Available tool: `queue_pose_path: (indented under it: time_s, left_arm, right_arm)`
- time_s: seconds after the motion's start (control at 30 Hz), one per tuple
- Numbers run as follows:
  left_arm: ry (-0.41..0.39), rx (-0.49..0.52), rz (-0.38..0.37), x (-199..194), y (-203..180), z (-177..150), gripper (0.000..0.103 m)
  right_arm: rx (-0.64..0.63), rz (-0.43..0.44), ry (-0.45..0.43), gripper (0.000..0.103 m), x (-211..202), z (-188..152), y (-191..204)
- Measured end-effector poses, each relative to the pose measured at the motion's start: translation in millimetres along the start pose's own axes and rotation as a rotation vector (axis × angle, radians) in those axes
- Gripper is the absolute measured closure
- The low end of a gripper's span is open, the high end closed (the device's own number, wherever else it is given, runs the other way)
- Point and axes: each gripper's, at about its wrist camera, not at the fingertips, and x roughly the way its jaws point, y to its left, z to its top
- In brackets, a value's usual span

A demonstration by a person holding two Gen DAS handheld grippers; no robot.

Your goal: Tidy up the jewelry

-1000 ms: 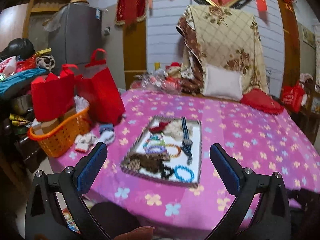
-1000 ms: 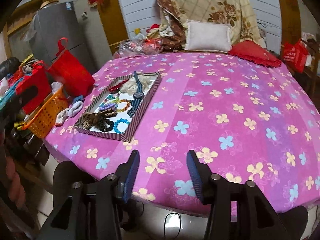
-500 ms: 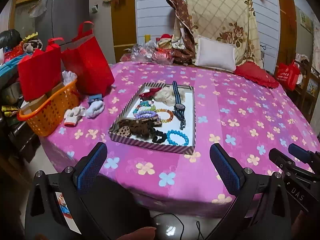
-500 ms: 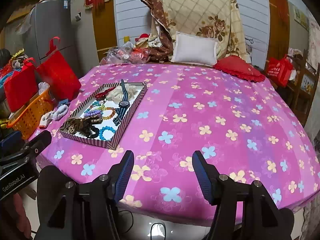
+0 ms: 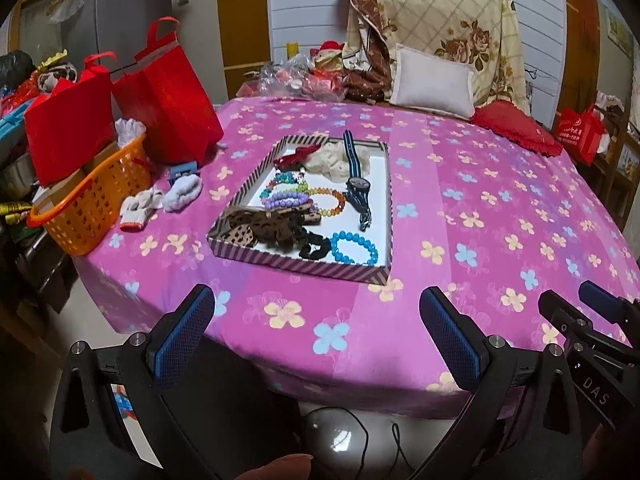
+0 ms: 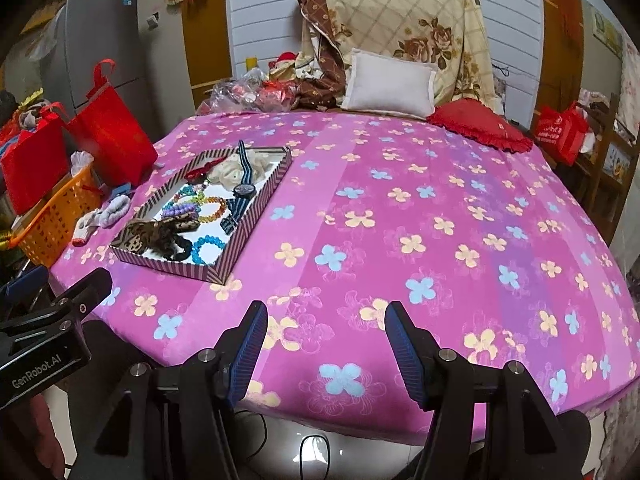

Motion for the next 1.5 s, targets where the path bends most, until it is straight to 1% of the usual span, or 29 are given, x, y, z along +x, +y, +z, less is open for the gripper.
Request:
queue_pose_path:
  time_s: [0.13,0.4,0.63,0.87,1.17,1.5]
  left_arm:
    - [0.016,0.0,0.0,4,0,-2,0.0]
    - [0.052,-0.005,0.001,13,2,-5,0.0]
    - [0.067,-0.011,0.001,17,5,-7,0.0]
    - [0.09,-0.003,-0.004,23,5,-10,0.0]
    - [0.098,0.0,-0.006,25,3,-12,0.0]
    - [0.123,0.002,-0.014,32,0,-19,0.0]
  right_arm:
    - [-0.004,-0.006,0.024,0.044,6,-2,1]
    - [-0.024,-0.014,0.036,0.044,10,-6,8]
    - [-0.032,-0.021,0.055,0.044,16,-8,12]
    - [-0.031,-0.024,0.056,0.044,16,-8,13]
    - [-0.014,-0.055,0.08,0.044,25,-14,7]
    - [-0.035,-0.068,0.084,0.044,28,-14,9]
